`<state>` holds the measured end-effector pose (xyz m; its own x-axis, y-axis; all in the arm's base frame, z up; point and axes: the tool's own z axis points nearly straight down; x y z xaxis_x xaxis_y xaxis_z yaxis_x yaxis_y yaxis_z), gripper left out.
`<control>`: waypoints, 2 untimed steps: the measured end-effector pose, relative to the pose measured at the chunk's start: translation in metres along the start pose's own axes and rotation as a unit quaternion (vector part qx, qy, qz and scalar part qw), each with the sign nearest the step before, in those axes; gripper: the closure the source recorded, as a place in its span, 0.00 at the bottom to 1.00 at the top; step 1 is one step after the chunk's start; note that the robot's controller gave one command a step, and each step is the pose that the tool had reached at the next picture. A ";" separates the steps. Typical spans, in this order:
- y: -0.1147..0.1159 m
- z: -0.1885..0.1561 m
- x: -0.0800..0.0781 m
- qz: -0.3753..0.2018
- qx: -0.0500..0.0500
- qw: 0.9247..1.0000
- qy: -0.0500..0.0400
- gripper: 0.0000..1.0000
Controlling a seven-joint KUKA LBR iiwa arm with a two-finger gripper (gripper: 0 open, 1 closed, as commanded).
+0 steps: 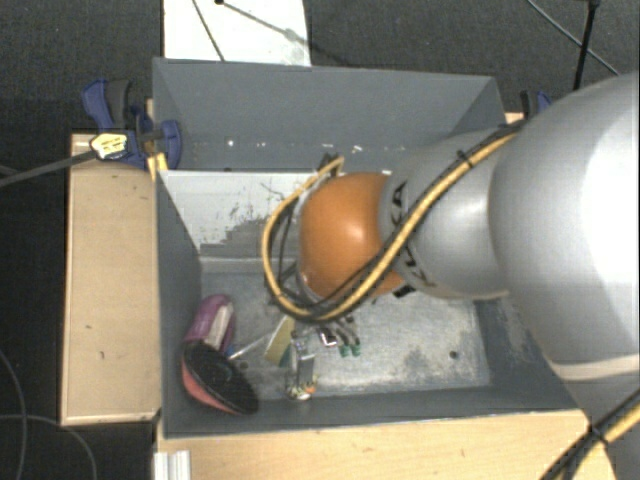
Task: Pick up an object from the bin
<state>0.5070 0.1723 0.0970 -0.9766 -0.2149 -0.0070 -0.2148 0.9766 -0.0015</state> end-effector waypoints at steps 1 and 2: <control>0.003 0.000 0.001 0.000 -0.002 1.000 0.001 1.00; -0.019 -0.114 -0.041 -0.002 -0.001 1.000 -0.003 1.00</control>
Offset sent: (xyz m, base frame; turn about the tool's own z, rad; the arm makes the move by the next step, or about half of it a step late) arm 0.0000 0.0000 0.0000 0.0000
